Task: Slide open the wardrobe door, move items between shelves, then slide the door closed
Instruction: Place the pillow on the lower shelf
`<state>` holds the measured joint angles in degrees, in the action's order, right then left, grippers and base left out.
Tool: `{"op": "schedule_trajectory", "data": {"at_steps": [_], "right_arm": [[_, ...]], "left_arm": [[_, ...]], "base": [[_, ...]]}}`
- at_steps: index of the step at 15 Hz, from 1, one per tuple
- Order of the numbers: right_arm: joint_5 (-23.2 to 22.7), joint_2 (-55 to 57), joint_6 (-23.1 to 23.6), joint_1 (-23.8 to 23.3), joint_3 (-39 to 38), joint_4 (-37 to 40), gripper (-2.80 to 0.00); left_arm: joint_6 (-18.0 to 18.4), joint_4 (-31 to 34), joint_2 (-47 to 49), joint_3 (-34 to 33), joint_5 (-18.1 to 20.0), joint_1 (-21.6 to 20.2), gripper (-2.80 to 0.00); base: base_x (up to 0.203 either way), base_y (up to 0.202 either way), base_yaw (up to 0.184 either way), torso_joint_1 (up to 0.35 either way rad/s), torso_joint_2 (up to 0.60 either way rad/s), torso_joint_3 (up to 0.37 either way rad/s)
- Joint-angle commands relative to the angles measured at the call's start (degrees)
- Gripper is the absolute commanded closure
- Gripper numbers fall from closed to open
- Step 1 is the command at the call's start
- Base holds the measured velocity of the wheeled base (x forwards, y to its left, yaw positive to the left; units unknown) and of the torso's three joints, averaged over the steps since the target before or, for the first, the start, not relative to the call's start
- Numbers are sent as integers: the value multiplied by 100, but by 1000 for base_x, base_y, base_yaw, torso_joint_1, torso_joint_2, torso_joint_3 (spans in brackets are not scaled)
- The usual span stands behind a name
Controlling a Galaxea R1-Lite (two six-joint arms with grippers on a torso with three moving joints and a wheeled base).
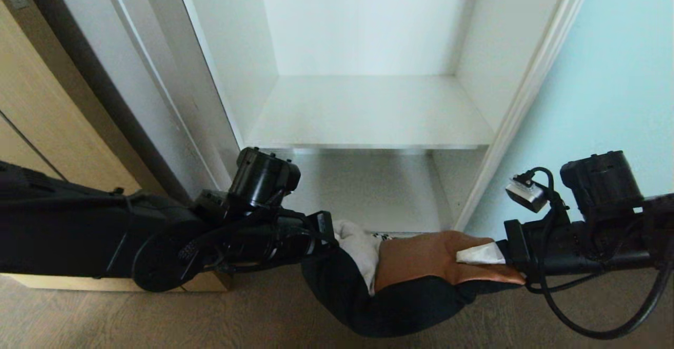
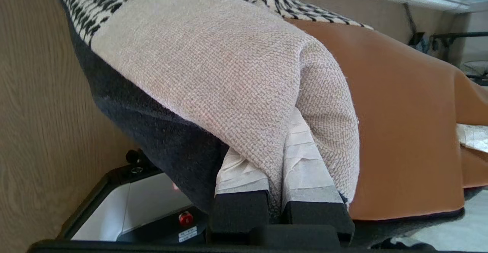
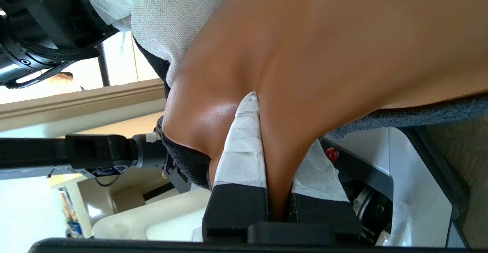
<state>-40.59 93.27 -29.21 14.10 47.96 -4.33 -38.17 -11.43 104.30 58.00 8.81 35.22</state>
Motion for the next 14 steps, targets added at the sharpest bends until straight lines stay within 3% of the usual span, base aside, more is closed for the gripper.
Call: {"op": "schedule_trajectory", "data": {"at_steps": [1,14], "right_arm": [[-27,132,-15,-13,73,-7,0],[-45,648,-23,-70,672,-7,0]], "left_arm": [[-24,-8,157,108,15,-48,0],[-217,1,569,508,305,-239,0]], "base": [[0,0,0,1,2,-195],[0,0,0,3,3,-198]]}}
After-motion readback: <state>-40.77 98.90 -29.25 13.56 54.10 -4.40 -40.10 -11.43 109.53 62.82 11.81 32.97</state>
